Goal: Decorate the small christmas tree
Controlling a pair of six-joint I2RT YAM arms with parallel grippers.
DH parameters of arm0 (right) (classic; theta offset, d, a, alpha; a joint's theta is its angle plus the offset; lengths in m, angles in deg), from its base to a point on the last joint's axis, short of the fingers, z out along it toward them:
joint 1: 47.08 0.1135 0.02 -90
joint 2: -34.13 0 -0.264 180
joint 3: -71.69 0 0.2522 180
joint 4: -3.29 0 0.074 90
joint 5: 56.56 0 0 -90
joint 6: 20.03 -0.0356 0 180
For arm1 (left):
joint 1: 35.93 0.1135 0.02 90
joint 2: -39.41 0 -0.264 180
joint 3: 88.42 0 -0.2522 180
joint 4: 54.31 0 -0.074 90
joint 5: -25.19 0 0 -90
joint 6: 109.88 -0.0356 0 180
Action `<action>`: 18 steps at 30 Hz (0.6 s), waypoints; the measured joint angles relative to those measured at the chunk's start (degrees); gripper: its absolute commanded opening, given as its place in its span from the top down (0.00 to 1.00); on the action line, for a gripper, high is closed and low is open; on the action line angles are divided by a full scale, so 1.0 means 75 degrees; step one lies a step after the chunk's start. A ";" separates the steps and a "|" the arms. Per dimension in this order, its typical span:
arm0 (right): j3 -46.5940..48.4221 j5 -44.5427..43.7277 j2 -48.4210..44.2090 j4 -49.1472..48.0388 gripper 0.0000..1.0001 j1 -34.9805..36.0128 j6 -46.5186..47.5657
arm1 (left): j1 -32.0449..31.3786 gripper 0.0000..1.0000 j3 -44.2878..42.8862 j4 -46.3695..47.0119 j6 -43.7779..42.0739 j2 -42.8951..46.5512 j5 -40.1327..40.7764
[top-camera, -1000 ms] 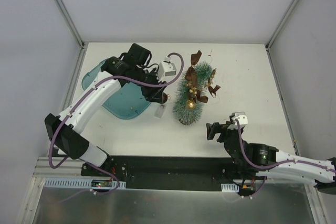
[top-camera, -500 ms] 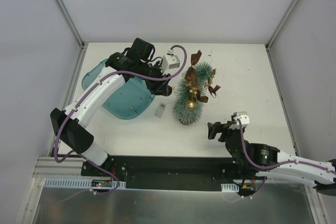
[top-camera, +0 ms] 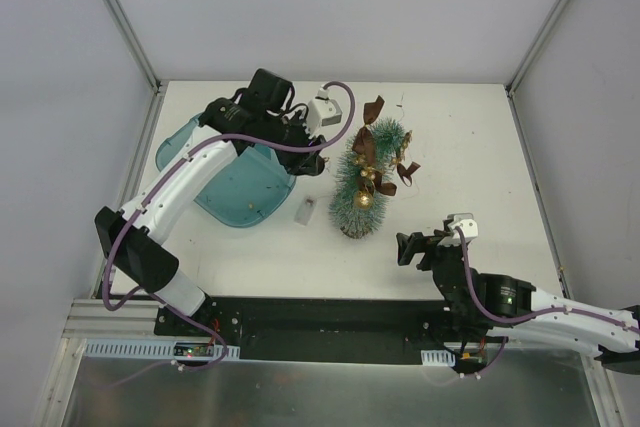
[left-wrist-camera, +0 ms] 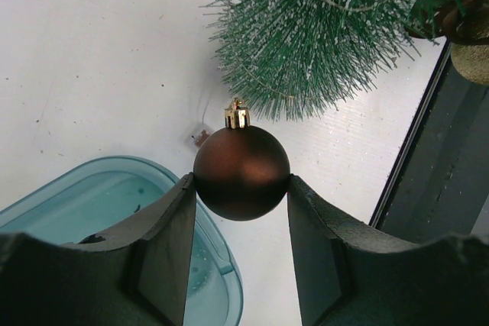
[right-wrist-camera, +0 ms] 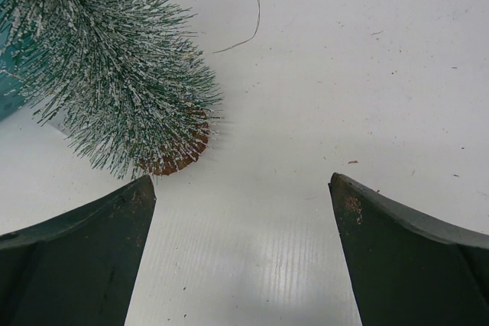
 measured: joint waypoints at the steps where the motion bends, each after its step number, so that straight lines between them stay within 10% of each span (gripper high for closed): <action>1: 0.0000 0.0000 0.0000 0.0000 0.01 0.0000 0.0000 | 0.0000 1.00 -0.0064 -0.0003 0.0015 -0.0003 0.0000; 18: 0.0015 0.0000 -0.0017 0.0000 0.01 -0.0012 0.0061 | -0.0017 1.00 -0.0367 0.0035 0.0087 -0.0006 -0.0096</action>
